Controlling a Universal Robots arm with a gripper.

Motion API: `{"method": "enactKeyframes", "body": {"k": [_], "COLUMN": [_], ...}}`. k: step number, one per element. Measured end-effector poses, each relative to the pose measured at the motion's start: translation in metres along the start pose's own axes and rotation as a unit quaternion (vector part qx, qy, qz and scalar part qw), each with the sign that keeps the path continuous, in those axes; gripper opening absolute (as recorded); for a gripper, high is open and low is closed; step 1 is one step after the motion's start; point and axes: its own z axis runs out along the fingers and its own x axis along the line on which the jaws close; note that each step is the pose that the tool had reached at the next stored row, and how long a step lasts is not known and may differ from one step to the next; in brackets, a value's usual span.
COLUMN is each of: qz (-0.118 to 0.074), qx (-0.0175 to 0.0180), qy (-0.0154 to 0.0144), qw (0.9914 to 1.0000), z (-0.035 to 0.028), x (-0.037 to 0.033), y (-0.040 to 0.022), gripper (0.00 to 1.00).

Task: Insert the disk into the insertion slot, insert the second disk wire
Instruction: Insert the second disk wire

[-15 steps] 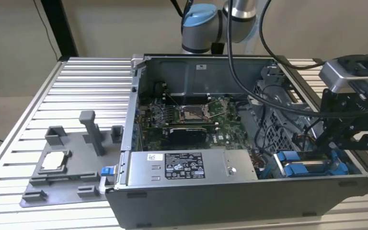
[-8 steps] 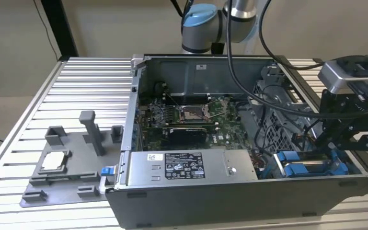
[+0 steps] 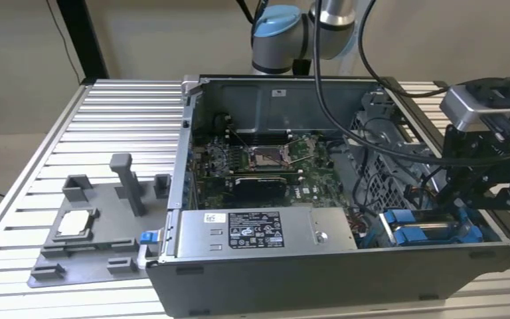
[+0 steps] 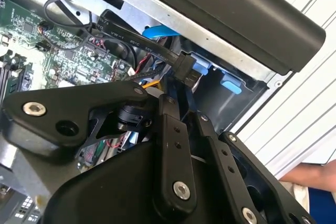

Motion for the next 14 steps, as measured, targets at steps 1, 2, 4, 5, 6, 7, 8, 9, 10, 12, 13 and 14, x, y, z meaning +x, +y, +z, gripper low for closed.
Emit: {"method": "enactKeyframes", "body": {"k": [1, 2, 4, 5, 6, 7, 8, 9, 10, 12, 13, 14], "qz": [0.0, 0.0, 0.0, 0.0, 0.0, 0.0, 0.0, 0.0, 0.0, 0.0, 0.0, 0.0], "qx": [0.0, 0.0, 0.0, 0.0, 0.0, 0.0, 0.0, 0.0, 0.0, 0.0, 0.0, 0.0], "qy": [0.0001, 0.0001, 0.0001, 0.0, 0.0, 0.0, 0.0001, 0.0, 0.0, 0.0, 0.0, 0.0001], "qw": [1.0, 1.0, 1.0, 1.0, 1.0, 1.0, 1.0, 1.0, 1.0, 1.0, 1.0, 1.0], "z": [0.0002, 0.0004, 0.0009, 0.0012, 0.0015, 0.0018, 0.002, 0.0024, 0.0029, 0.0039, 0.0046, 0.0053], "x": [0.0, 0.0, 0.0, 0.0, 0.0, 0.0001, 0.0001, 0.0001, 0.0001, 0.0001, 0.0002, 0.0002], "y": [0.0, 0.0, 0.0, 0.0, -0.0001, 0.0, -0.0001, 0.0, -0.0001, -0.0001, -0.0001, -0.0001], "gripper": [0.0, 0.0, 0.0, 0.0, 0.0, 0.0, 0.0, 0.0, 0.0, 0.0, 0.0, 0.0]}}
